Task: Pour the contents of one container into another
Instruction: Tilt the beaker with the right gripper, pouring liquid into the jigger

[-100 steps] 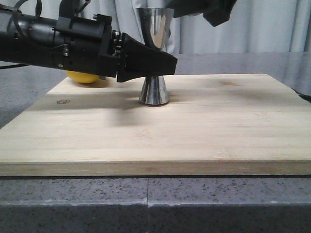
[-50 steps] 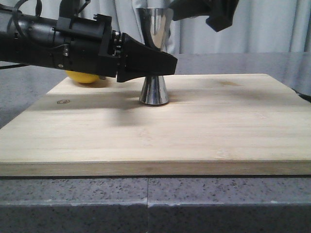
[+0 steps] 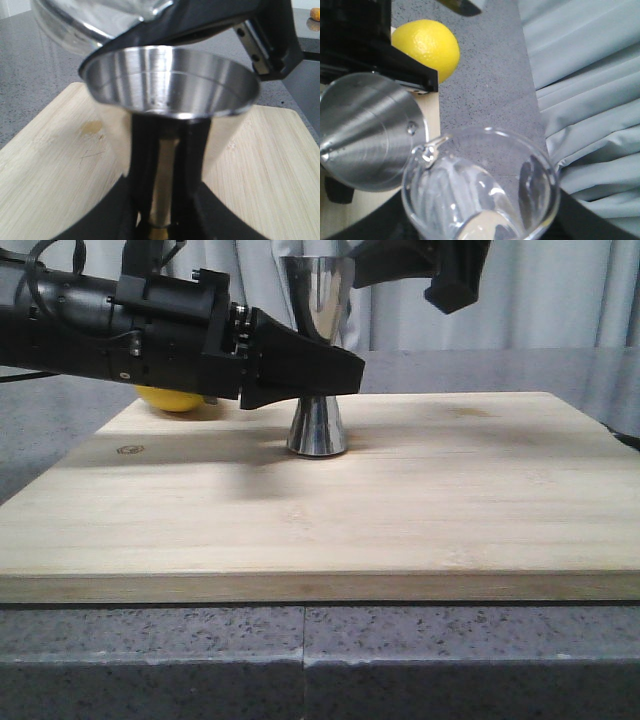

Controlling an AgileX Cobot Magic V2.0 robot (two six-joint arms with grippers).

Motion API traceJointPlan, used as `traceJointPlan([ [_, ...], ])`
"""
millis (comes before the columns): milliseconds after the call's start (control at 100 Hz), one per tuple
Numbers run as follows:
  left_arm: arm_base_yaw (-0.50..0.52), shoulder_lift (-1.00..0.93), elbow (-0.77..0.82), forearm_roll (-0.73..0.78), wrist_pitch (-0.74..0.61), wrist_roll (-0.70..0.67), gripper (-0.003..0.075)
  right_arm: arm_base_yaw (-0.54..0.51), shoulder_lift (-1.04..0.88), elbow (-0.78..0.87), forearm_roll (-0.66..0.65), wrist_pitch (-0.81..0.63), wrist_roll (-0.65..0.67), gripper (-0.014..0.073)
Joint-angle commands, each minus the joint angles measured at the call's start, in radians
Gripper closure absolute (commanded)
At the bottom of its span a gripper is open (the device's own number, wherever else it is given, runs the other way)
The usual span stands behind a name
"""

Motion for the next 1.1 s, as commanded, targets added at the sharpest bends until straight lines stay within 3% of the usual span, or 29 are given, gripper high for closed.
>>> traceJointPlan([
  [0, -0.008, -0.045, -0.028, -0.078, 0.106, -0.001, 0.0650, 0.001, -0.033, -0.039, -0.015, 0.022, -0.026, 0.0324],
  [1090, -0.008, -0.045, -0.028, -0.078, 0.106, -0.001, 0.0650, 0.001, -0.033, -0.039, -0.015, 0.032, -0.175, 0.0324],
])
